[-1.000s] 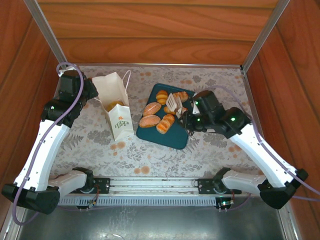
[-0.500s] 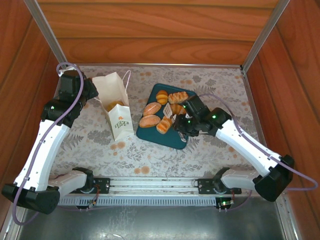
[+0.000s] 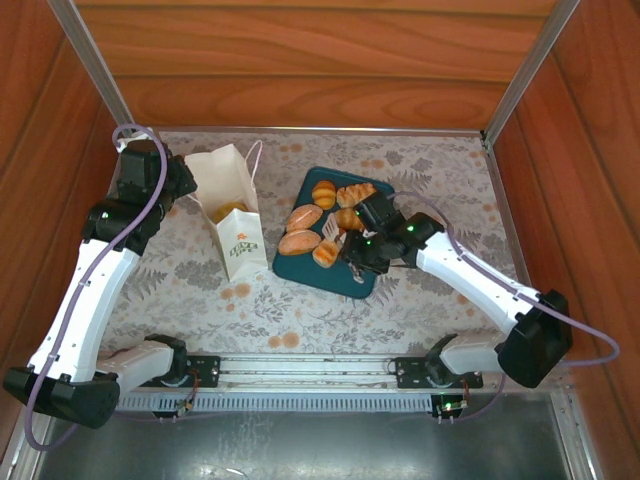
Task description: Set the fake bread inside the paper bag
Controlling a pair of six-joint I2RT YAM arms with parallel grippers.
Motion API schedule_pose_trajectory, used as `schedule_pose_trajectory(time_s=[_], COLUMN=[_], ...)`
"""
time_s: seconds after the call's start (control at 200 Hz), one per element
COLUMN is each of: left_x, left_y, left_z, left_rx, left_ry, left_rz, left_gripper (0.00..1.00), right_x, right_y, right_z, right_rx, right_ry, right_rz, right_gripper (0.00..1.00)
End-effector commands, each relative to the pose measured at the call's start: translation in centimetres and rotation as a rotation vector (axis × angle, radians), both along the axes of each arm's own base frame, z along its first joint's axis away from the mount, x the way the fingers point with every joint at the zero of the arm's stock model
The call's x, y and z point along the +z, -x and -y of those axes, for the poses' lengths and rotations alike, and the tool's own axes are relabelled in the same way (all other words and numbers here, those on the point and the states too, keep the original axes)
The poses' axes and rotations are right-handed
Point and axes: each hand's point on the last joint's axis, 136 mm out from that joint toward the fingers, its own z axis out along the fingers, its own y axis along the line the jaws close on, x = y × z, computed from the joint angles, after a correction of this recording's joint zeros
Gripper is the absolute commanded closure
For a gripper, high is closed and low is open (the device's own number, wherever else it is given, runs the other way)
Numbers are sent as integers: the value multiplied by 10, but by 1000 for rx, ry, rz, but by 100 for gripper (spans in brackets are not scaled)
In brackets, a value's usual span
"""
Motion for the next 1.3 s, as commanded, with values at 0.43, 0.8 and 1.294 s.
schedule_pose_trajectory(time_s=[0.43,0.8,1.294], left_x=[3,4,12], left_y=[0,-1,3], left_z=[0,0,-5], left_rx=[-5,-5,15], left_ry=[5,8,2], left_rz=[21,22,46], left_gripper=[100,100,78], right_x=[-21,6,103], right_y=[-5,0,-15], right_z=[-11,10,17], right_rx=[40,-15,9], right_ry=[4,-39,-173], right_rz=[-53,12,283], right_gripper=[64,76,79])
